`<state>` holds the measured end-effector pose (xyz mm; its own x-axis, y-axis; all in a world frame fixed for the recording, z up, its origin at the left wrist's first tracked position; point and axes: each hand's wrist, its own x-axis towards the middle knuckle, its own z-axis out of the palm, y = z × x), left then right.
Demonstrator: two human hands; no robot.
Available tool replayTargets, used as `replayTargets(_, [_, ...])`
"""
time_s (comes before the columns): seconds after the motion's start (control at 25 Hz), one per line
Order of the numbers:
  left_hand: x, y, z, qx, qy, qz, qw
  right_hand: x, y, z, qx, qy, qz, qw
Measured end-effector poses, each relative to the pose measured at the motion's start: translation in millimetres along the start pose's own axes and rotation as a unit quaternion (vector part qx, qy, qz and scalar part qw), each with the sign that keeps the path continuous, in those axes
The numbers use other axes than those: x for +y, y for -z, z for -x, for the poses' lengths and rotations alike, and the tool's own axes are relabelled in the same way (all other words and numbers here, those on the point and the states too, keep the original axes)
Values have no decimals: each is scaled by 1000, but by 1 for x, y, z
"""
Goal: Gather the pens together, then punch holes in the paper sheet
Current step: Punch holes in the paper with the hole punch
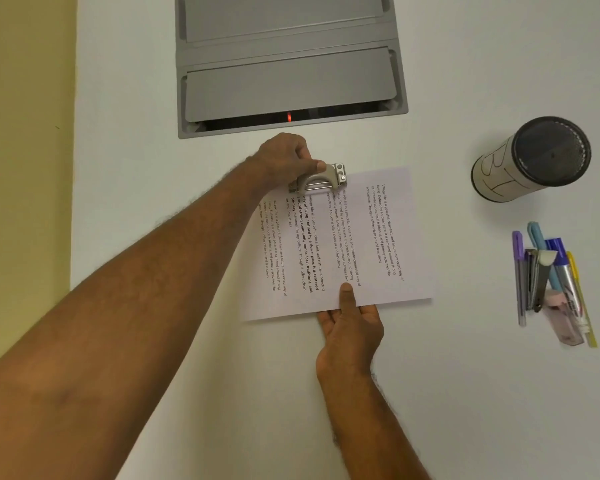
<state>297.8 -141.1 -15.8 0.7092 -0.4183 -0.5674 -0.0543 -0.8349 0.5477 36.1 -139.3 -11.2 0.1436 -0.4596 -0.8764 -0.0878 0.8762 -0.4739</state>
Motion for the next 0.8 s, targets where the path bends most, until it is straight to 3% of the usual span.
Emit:
replayTargets(0.32, [-14, 4, 16, 7, -23, 68, 997, 0, 1, 1, -13, -1, -5, 1000])
replayTargets(0.8, [-13, -1, 25, 34, -46, 67, 996, 5, 15, 1, -31, -33, -26, 999])
